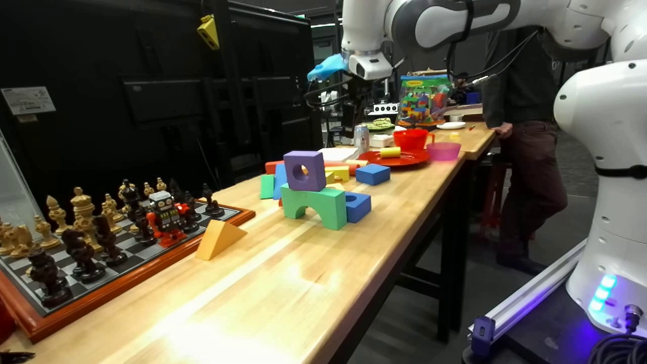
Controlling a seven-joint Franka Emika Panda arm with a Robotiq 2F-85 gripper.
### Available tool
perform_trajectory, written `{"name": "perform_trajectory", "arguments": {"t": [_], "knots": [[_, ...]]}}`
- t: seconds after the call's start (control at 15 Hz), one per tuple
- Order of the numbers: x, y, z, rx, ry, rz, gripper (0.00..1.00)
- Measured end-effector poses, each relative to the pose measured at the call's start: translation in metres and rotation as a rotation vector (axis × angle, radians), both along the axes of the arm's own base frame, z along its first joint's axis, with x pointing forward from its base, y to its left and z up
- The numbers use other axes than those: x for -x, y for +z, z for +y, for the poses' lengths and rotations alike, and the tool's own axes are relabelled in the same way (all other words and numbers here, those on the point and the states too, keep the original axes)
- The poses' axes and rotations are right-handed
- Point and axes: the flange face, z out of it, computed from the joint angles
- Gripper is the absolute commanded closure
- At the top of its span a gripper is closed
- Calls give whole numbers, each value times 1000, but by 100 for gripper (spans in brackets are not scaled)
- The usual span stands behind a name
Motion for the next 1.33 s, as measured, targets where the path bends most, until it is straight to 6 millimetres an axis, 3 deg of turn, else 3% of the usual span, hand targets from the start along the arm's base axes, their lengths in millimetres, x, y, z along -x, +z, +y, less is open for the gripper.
{"name": "perform_trajectory", "arguments": {"t": [0.4,1.0,1.33], "knots": [[8,-9,16,-6,39,54,0],[-4,-2,2,-56,10,74,0],[2,-10,14,-29,32,119,0]]}}
